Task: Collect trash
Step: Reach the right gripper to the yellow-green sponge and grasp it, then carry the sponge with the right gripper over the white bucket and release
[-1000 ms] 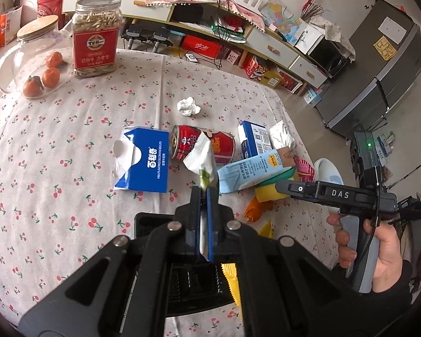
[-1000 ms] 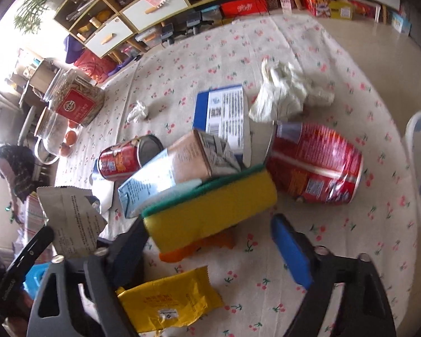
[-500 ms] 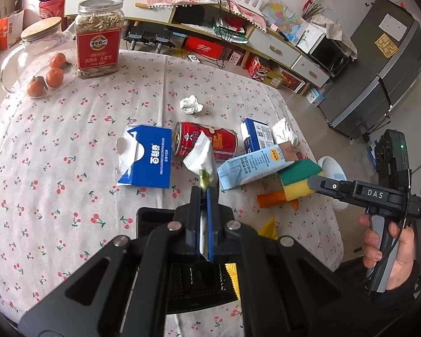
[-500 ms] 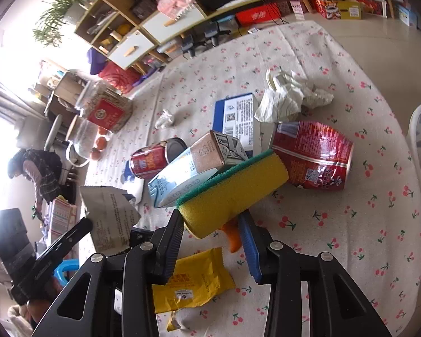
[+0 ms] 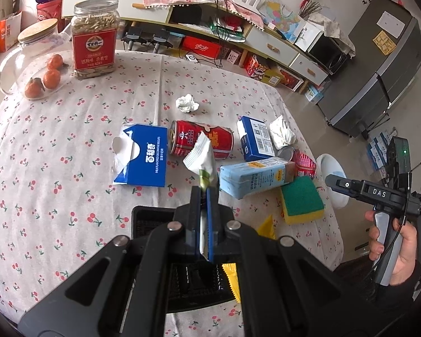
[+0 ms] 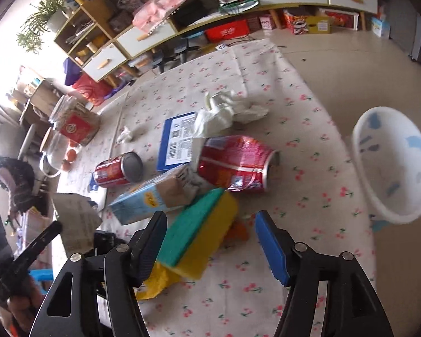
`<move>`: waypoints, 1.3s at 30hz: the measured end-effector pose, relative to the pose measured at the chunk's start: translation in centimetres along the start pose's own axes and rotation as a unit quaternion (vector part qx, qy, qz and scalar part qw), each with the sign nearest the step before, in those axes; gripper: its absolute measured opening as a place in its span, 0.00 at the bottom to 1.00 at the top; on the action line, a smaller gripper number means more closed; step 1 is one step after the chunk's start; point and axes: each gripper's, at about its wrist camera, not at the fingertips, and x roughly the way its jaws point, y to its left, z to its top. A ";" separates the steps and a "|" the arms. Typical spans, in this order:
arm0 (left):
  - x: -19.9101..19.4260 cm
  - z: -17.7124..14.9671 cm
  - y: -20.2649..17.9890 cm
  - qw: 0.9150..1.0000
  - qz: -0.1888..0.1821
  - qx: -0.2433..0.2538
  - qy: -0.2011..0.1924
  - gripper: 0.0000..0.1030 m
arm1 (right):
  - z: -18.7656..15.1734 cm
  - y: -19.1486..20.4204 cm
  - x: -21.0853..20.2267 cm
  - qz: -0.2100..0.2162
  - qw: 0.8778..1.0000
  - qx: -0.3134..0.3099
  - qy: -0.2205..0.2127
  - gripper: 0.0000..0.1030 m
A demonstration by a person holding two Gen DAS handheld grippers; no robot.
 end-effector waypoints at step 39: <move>-1.5 -0.3 -1.8 1.000 -0.020 0.011 -0.015 0.04 | -3.7 5.3 -2.5 0.000 0.987 -0.159 -0.040 0.34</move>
